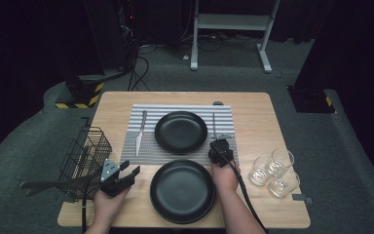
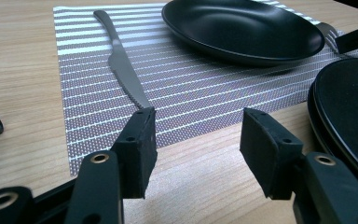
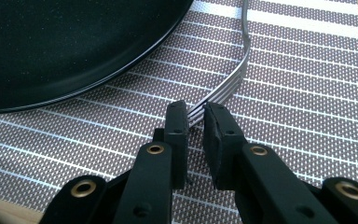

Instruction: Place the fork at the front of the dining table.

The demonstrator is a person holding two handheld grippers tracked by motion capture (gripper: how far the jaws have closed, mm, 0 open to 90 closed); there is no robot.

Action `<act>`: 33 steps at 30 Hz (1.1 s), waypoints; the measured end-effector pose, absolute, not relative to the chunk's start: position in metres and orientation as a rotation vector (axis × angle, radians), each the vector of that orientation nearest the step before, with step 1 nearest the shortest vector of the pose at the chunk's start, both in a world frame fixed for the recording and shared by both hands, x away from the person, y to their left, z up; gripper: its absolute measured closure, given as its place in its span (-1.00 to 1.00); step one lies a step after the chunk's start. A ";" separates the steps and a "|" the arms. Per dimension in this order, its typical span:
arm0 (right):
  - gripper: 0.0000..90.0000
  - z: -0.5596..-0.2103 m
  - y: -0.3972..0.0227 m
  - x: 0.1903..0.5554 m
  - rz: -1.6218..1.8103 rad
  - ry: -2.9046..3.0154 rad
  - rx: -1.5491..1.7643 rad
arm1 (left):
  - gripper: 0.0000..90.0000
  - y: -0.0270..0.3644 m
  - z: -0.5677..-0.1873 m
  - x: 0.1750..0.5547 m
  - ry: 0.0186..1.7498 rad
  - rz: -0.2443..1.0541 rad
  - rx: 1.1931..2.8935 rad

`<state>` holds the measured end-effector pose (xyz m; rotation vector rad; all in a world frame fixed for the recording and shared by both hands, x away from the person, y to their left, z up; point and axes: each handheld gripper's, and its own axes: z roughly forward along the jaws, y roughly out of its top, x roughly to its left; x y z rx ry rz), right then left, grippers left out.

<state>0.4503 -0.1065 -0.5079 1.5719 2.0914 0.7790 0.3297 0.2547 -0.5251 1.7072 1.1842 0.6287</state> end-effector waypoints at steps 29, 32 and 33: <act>0.84 -0.470 -0.116 0.457 0.853 2.050 1.518 | 0.02 0.255 -0.525 0.330 1.187 0.630 1.712; 0.84 -0.463 -0.115 0.461 0.859 2.044 1.509 | 0.02 0.255 -0.525 0.330 1.187 0.630 1.712; 0.84 -0.460 -0.114 0.462 0.862 2.042 1.505 | 0.02 0.255 -0.525 0.330 1.186 0.630 1.713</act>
